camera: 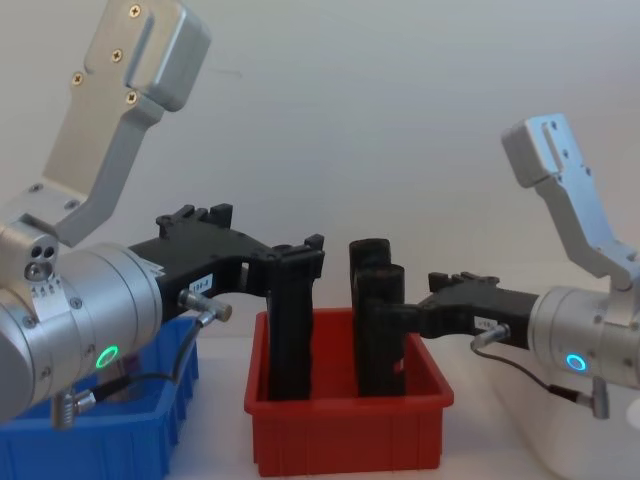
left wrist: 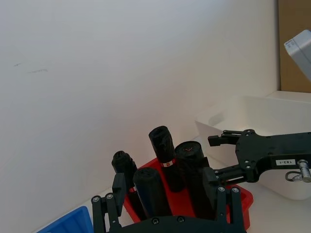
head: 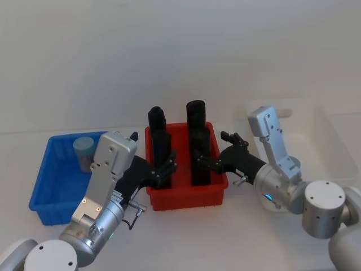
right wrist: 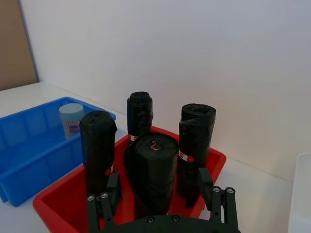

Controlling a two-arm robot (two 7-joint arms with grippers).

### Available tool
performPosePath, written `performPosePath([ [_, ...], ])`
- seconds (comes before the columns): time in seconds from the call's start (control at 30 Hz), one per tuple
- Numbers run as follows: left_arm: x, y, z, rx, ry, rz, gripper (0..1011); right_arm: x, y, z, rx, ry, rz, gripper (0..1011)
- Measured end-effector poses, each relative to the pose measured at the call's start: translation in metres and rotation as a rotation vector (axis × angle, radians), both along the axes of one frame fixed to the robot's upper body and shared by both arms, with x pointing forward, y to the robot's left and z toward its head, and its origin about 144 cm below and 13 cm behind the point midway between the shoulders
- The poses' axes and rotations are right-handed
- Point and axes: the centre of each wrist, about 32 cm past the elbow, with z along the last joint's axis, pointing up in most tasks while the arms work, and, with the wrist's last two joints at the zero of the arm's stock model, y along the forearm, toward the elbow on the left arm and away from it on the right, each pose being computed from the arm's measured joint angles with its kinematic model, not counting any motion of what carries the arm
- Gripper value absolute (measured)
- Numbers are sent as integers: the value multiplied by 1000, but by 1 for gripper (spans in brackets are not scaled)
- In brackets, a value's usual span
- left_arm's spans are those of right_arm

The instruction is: Pick the cotton swabs from the blue box and place them into the white box.

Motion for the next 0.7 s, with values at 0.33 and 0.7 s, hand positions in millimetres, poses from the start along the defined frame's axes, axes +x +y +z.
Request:
performPosePath([
  [0.33, 0, 0, 0, 0, 0, 0, 1004, 14, 6, -2, -10, 2, 22, 1002],
  [0.7, 0, 0, 0, 0, 0, 0, 1004, 27, 12, -3, -16, 1, 44, 998],
])
